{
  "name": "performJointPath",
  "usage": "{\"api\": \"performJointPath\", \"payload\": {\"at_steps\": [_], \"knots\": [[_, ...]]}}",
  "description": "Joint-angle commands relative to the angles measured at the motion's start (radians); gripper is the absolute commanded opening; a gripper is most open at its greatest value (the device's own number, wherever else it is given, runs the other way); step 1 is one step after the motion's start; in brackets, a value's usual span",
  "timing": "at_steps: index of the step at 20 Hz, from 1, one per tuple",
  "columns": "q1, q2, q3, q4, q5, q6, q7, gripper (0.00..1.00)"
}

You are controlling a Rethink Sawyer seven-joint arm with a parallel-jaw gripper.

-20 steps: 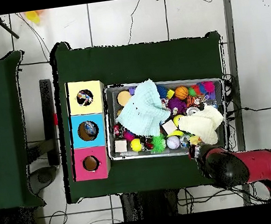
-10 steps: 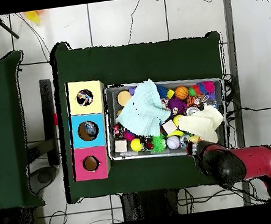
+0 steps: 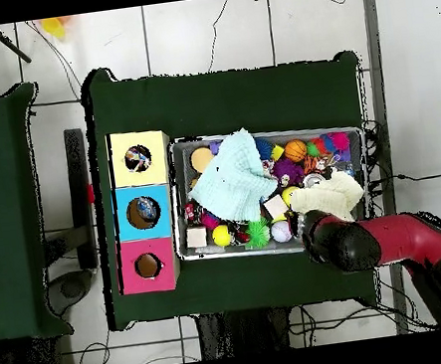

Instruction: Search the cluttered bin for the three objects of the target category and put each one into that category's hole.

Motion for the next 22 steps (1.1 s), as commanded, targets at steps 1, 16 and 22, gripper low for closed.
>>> {"api": "performJointPath", "payload": {"at_steps": [1, 16, 22], "knots": [[0.012, 0.153, -0.018, -0.171, -0.127, -0.007, -0.176, 1.0], [-0.044, 0.164, -0.007, -0.166, -0.17, 0.043, -0.247, 1.0], [-0.057, 0.173, -0.006, -0.164, -0.178, 0.042, -0.256, 1.0]]}}
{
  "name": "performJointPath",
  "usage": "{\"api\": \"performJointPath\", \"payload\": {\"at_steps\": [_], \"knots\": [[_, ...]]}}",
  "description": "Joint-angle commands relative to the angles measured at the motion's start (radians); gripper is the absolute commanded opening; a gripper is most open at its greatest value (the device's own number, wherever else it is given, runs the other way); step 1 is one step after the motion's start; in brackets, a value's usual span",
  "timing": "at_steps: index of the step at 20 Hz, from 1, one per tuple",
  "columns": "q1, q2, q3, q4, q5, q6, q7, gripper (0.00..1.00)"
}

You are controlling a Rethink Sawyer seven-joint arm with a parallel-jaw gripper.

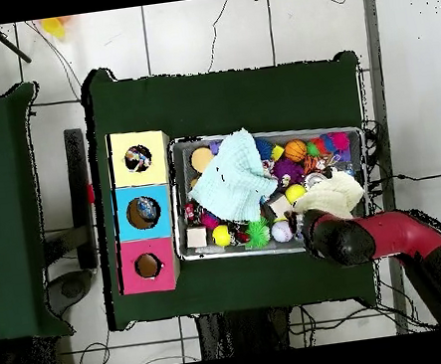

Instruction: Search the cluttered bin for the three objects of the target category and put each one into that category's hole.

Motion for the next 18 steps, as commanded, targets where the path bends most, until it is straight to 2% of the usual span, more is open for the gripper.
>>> {"api": "performJointPath", "payload": {"at_steps": [1, 8, 12, 18], "knots": [[-0.025, 0.047, -0.006, -0.095, -0.092, 0.043, -0.258, 1.0], [0.001, -0.002, -0.042, -0.022, -0.101, 0.021, -0.181, 1.0], [0.016, -0.037, -0.078, 0.048, -0.125, -0.035, -0.102, 1.0], [0.01, -0.089, -0.081, 0.118, -0.11, -0.031, -0.082, 1.0]]}}
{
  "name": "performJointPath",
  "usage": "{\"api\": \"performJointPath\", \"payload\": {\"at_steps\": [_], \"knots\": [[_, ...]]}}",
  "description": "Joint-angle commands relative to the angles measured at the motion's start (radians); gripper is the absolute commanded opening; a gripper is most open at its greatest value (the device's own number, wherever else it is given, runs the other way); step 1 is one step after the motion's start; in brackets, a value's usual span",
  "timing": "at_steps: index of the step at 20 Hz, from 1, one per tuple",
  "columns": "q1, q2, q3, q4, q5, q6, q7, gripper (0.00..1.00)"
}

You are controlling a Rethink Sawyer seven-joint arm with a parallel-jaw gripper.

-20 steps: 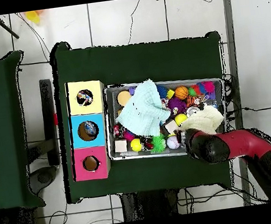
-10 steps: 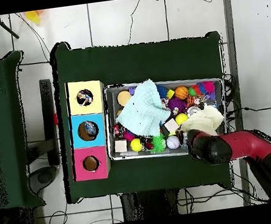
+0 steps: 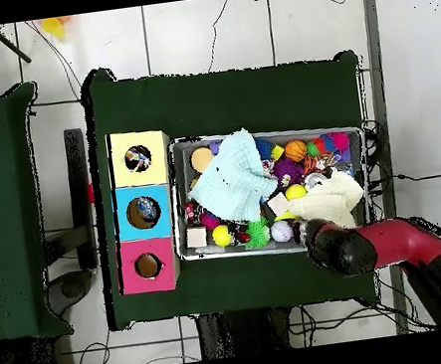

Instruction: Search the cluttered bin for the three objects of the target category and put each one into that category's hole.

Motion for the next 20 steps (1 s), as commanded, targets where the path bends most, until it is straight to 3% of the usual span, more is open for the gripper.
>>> {"api": "performJointPath", "payload": {"at_steps": [1, 7, 15, 20], "knots": [[0.002, -0.069, -0.047, 0.09, -0.069, -0.026, -0.084, 1.0], [0.031, -0.082, -0.077, 0.134, -0.089, -0.065, -0.019, 1.0], [0.102, 0.123, -0.141, -0.049, -0.187, -0.17, 0.019, 1.0], [0.16, 0.164, -0.186, -0.115, -0.217, -0.226, 0.052, 1.0]]}}
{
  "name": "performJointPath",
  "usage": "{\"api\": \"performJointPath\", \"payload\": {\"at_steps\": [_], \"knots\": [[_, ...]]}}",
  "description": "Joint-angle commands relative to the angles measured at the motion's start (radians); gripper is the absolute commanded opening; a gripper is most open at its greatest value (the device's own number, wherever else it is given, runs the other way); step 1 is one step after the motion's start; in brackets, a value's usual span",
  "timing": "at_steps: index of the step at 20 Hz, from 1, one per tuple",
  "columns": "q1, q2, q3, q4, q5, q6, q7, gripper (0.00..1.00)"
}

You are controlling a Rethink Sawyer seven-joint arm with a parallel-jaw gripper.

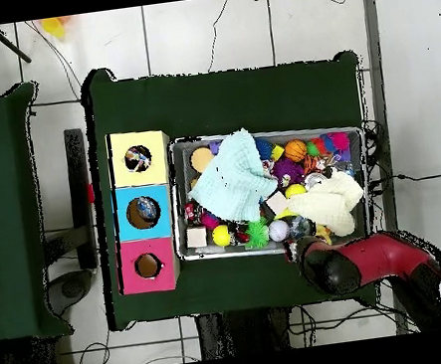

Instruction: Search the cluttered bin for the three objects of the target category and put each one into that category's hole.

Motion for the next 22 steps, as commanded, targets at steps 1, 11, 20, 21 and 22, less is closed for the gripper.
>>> {"api": "performJointPath", "payload": {"at_steps": [1, 11, 20, 21, 22], "knots": [[0.071, 0.188, -0.07, -0.194, -0.125, -0.115, 0.036, 1.0], [0.029, 0.238, -0.048, -0.245, -0.102, -0.126, -0.04, 1.0], [0.039, 0.176, -0.067, -0.206, -0.094, -0.139, -0.01, 1.0], [0.037, 0.178, -0.068, -0.207, -0.093, -0.14, -0.012, 1.0], [0.038, 0.178, -0.065, -0.208, -0.102, -0.146, -0.019, 1.0]]}}
